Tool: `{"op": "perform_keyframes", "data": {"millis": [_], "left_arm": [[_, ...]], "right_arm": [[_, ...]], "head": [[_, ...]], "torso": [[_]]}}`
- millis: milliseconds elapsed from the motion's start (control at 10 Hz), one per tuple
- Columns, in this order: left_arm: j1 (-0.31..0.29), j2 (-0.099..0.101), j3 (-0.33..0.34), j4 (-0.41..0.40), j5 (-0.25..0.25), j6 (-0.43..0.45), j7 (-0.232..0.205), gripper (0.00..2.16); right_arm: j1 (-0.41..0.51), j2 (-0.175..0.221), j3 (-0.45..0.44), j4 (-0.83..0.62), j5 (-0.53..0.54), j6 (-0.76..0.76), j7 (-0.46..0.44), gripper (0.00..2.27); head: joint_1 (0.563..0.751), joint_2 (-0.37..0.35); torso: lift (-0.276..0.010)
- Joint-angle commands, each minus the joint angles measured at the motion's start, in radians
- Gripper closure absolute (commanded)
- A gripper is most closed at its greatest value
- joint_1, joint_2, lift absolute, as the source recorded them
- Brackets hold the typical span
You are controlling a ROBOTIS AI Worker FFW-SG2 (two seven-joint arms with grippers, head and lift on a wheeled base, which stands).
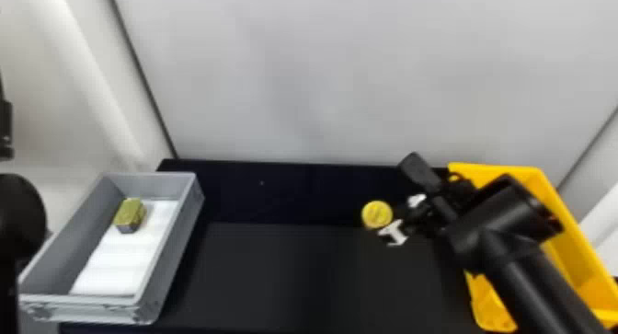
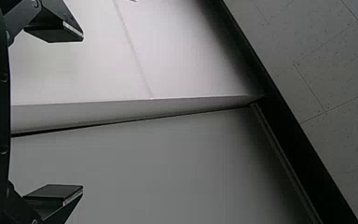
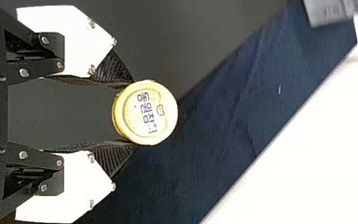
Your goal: Pick up the round yellow can and place it in the yellow rectangular box
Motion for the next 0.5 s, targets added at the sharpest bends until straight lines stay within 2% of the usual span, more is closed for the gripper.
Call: {"op": "perform_keyframes", "data": {"millis": [0,400], "left_arm": [[-0.002,0.002,0.000,-0.001,0.000,0.007,-0.001,0.13],[-0.002,0.005,0.000,-0.006,-0.002,0.019,-0.004,0.13]], "right_arm": [[0.020,-0.041,-0.088,-0.085,0.064,0.036,0.005,0.68],[0.062,-0.070,-0.206,-0.181,0.147,0.076,0.011,0.67]], "head": [[0.694,0.054],[0.694,0.054]], "torso": [[-0.003],[-0.003]]}}
